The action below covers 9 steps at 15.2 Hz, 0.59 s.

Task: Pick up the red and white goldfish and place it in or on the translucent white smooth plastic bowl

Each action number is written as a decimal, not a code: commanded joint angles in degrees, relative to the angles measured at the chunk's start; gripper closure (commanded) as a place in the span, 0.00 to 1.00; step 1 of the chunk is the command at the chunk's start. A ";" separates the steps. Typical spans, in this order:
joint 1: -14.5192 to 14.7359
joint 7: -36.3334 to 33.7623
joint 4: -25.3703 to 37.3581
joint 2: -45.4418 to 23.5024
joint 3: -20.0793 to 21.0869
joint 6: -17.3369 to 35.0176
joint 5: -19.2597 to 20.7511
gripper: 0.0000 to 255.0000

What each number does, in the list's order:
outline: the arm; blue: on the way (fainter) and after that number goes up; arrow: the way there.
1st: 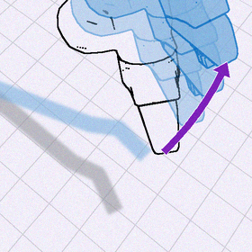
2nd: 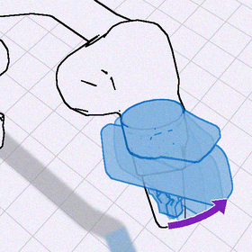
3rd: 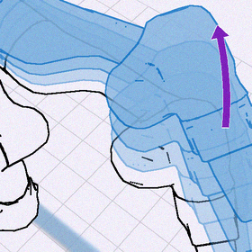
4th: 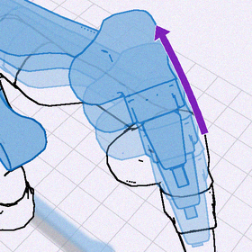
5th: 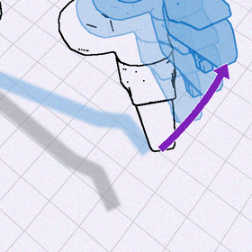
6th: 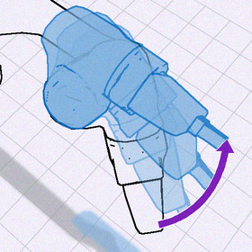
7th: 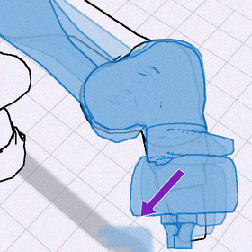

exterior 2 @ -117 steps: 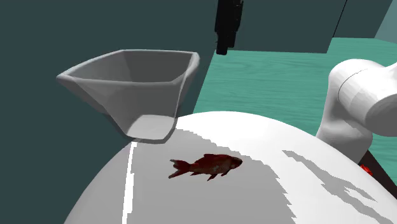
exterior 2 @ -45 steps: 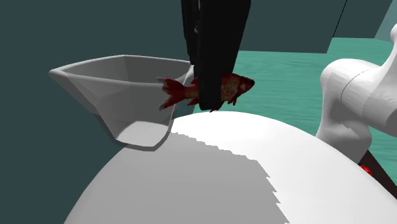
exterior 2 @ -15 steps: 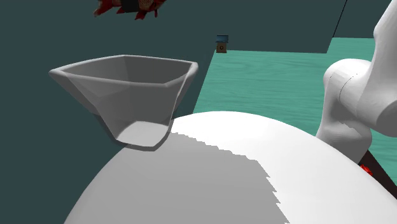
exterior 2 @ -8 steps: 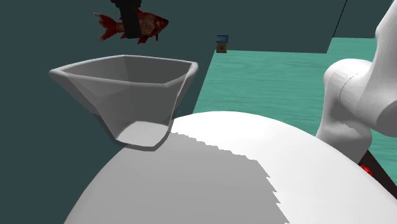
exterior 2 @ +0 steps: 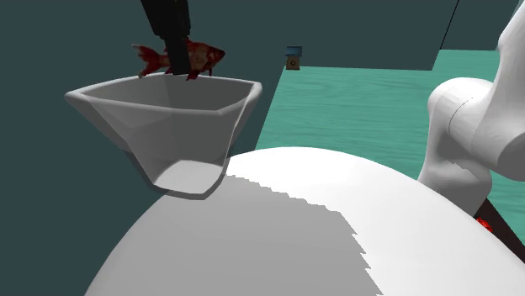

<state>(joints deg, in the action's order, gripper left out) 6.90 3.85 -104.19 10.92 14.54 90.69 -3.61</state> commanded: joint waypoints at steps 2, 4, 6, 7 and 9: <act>0.01 0.02 -0.39 -0.28 0.02 0.12 -0.03 1.00; 0.01 0.02 -0.39 -0.28 0.02 0.12 -0.02 1.00; -0.04 0.14 -0.37 -0.26 -0.06 0.07 -0.01 0.00; -0.01 0.06 -0.28 -0.38 -0.01 0.11 0.00 0.00; 0.00 0.04 -0.35 -0.34 0.00 0.14 -0.02 0.00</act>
<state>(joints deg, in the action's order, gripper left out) 6.90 3.88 -104.28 10.89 14.54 90.80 -3.60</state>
